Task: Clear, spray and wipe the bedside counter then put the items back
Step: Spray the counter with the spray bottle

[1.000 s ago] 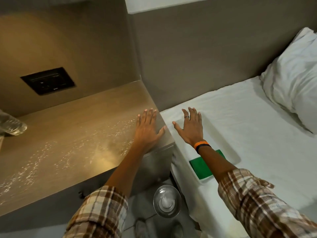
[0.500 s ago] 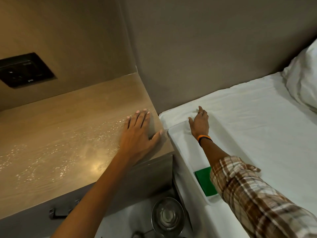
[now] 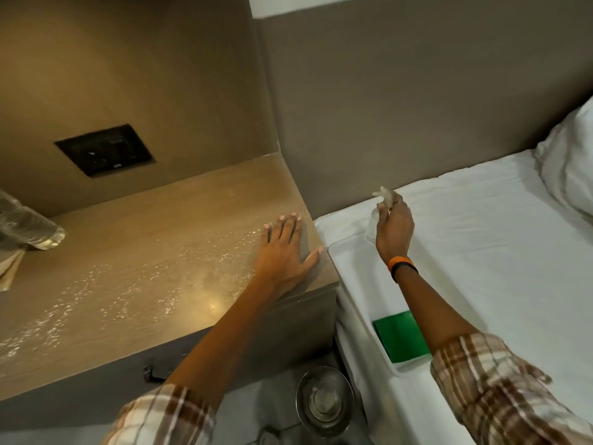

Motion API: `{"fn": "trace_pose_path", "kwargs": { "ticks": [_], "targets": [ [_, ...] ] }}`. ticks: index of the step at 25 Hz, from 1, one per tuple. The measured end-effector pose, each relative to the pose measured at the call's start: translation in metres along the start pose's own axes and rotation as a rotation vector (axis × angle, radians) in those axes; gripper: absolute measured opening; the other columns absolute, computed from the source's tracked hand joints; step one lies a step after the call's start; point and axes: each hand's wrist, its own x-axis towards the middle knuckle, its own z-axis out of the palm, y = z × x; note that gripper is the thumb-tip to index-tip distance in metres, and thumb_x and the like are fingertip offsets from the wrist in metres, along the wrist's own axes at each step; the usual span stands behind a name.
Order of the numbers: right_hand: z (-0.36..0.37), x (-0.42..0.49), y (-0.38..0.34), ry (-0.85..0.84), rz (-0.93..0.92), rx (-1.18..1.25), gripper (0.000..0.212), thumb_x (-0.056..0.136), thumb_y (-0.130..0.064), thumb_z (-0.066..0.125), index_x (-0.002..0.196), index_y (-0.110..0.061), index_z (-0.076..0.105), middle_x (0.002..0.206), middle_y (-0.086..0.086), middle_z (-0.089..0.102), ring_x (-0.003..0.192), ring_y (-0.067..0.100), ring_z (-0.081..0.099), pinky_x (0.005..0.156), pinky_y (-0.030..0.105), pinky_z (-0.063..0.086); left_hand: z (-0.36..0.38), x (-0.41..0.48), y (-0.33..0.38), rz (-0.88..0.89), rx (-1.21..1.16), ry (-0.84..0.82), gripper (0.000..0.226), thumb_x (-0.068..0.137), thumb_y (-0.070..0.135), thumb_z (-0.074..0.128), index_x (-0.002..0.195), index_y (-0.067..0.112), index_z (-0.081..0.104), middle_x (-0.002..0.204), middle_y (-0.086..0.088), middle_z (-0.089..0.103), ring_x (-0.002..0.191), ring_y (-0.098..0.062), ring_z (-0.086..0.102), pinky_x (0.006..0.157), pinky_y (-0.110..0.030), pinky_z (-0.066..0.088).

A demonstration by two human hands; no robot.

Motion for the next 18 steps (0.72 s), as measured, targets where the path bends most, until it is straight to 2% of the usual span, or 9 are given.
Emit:
{"fn": "trace_pose_path", "kwargs": {
  "ticks": [1, 2, 5, 7, 10, 13, 15, 18],
  "targets": [
    [-0.019, -0.003, -0.026, 0.065, -0.059, 0.038, 0.020, 0.105, -0.025, 0.049, 0.121, -0.022, 0.060, 0.112, 0.005, 0.067, 0.104, 0.023, 0.061, 0.099, 0.042, 0.050, -0.007, -0.002, 0.000, 0.003, -0.010, -0.034, 0.087, 0.093, 0.073, 0.012, 0.159, 0.017, 0.008, 0.169, -0.003, 0.009, 0.156, -0.025, 0.005, 0.126, -0.052, 0.010],
    [-0.035, -0.005, -0.052, 0.117, -0.080, 0.102, 0.022, 0.104, -0.035, 0.049, 0.118, -0.022, 0.060, 0.111, 0.003, 0.064, 0.103, 0.019, 0.059, 0.097, 0.039, 0.051, -0.012, -0.004, 0.001, 0.003, -0.031, -0.061, 0.086, 0.094, 0.073, 0.014, 0.160, 0.017, 0.006, 0.169, -0.004, 0.007, 0.156, -0.025, 0.003, 0.126, -0.052, 0.009],
    [-0.072, -0.019, -0.136, 0.200, -0.096, 0.317, 0.039, 0.101, -0.051, 0.050, 0.106, -0.015, 0.063, 0.101, -0.006, 0.049, 0.089, -0.002, 0.051, 0.079, 0.012, 0.044, -0.030, -0.021, -0.010, 0.004, -0.077, -0.071, 0.085, 0.096, 0.071, 0.015, 0.159, 0.016, -0.002, 0.169, -0.005, -0.002, 0.156, -0.024, -0.007, 0.127, -0.049, 0.003],
    [-0.081, -0.039, -0.183, 0.172, -0.155, 0.390, 0.043, 0.101, -0.054, 0.047, 0.095, -0.015, 0.064, 0.097, -0.008, 0.045, 0.083, -0.005, 0.047, 0.074, 0.006, 0.039, -0.040, -0.039, -0.025, 0.009, -0.067, -0.025, 0.085, 0.096, 0.071, 0.013, 0.159, 0.016, -0.002, 0.169, -0.004, -0.003, 0.155, -0.022, -0.011, 0.127, -0.045, -0.004],
    [-0.066, -0.089, -0.229, -0.107, -0.142, 0.452, 0.047, 0.101, -0.057, 0.043, 0.097, -0.018, 0.069, 0.103, -0.009, 0.061, 0.087, -0.006, 0.059, 0.078, 0.009, 0.045, -0.052, -0.077, -0.065, -0.031, -0.062, 0.038, 0.083, 0.098, 0.069, 0.014, 0.160, 0.014, 0.004, 0.169, -0.006, 0.004, 0.156, -0.021, -0.006, 0.124, -0.041, -0.004],
    [-0.028, -0.157, -0.260, -0.426, -0.063, 0.471, 0.040, 0.103, -0.054, 0.043, 0.099, -0.023, 0.070, 0.088, -0.006, 0.076, 0.068, 0.007, 0.073, 0.068, 0.034, 0.058, -0.060, -0.130, -0.127, -0.135, -0.079, 0.084, 0.079, 0.100, 0.065, 0.013, 0.160, 0.014, 0.005, 0.169, -0.006, 0.005, 0.156, -0.020, -0.007, 0.127, -0.042, -0.001],
    [0.006, -0.209, -0.284, -0.584, -0.133, 0.390, 0.037, 0.104, -0.051, 0.042, 0.097, -0.024, 0.066, 0.085, -0.003, 0.076, 0.060, 0.010, 0.072, 0.067, 0.045, 0.060, -0.066, -0.174, -0.184, -0.254, -0.090, 0.109, 0.078, 0.101, 0.064, 0.014, 0.160, 0.014, 0.005, 0.169, -0.006, 0.004, 0.156, -0.019, -0.007, 0.128, -0.044, -0.001],
    [0.056, -0.286, -0.320, -0.731, -0.261, 0.271, 0.042, 0.105, -0.051, 0.038, 0.092, -0.022, 0.065, 0.083, -0.002, 0.076, 0.056, 0.007, 0.069, 0.065, 0.043, 0.059, -0.072, -0.247, -0.274, -0.477, -0.080, 0.150, 0.075, 0.101, 0.062, 0.018, 0.159, 0.016, 0.008, 0.169, -0.006, 0.008, 0.156, -0.021, -0.001, 0.128, -0.044, -0.001]
  ]
}}
